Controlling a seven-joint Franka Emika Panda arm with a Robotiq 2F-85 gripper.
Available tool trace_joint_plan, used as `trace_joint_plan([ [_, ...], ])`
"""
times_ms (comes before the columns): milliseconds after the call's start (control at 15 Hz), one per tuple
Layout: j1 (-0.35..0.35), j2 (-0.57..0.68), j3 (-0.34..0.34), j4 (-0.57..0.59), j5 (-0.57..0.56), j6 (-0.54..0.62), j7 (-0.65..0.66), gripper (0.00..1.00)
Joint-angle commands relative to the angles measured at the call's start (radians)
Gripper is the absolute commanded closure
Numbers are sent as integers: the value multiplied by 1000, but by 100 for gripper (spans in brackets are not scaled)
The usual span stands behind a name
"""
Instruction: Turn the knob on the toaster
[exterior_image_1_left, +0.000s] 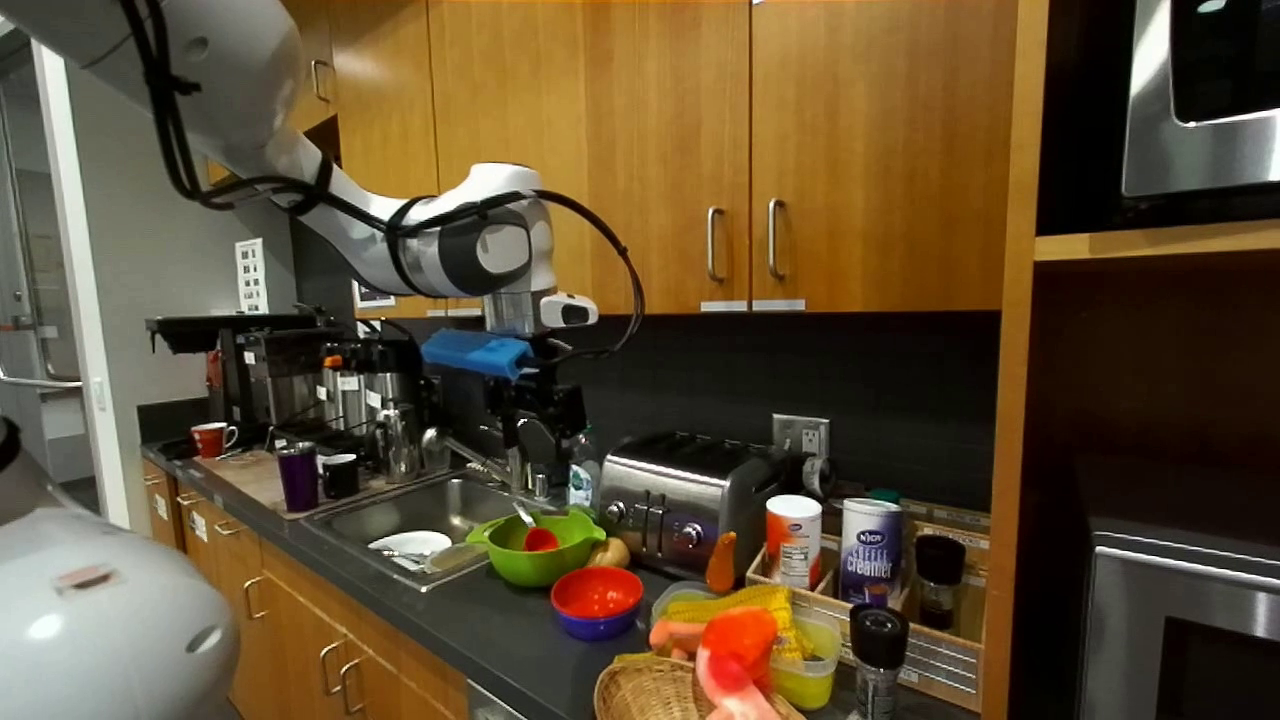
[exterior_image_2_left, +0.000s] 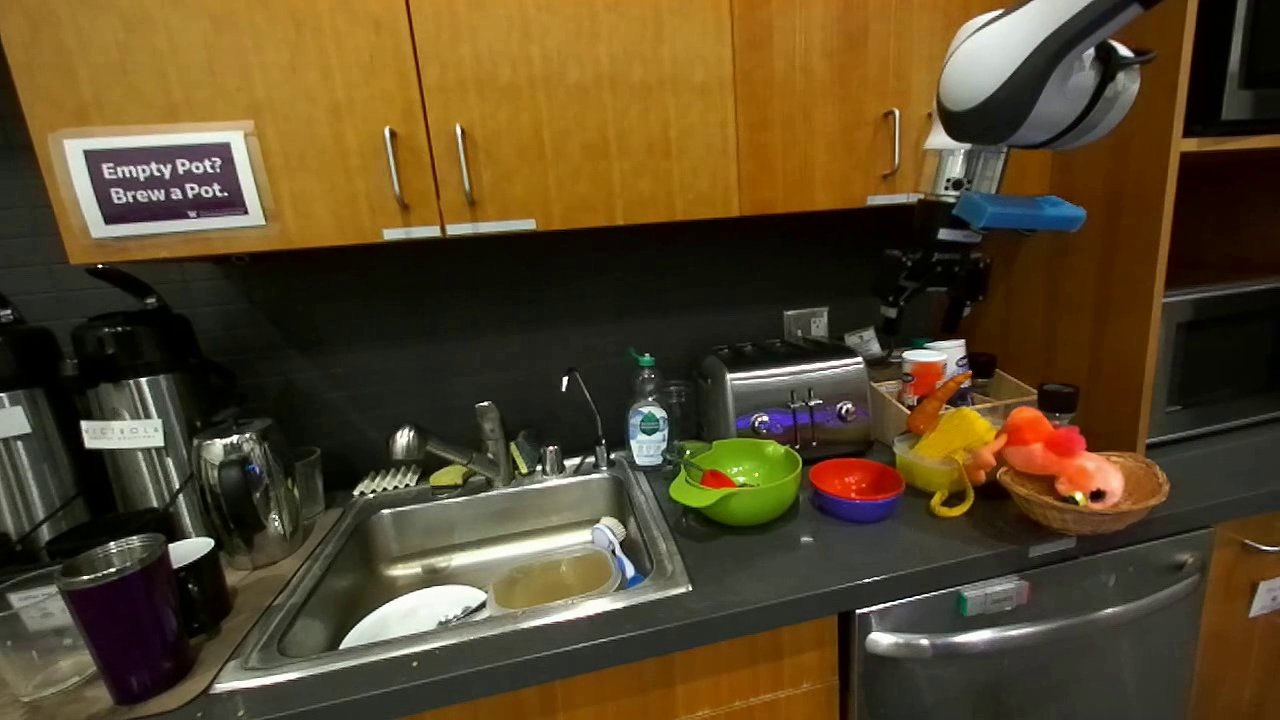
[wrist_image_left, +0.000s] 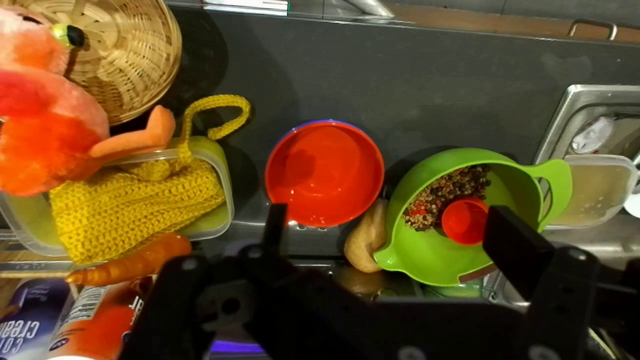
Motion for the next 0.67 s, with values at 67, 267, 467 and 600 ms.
trace_joint_plan([
  [67, 3, 1, -2, 2, -1, -3, 1, 0],
  [267, 3, 1, -2, 2, -1, -4, 1, 0],
  [467, -14, 14, 6, 0, -34, 26, 11, 0],
  [600, -14, 37, -7, 1, -28, 81, -8, 0],
])
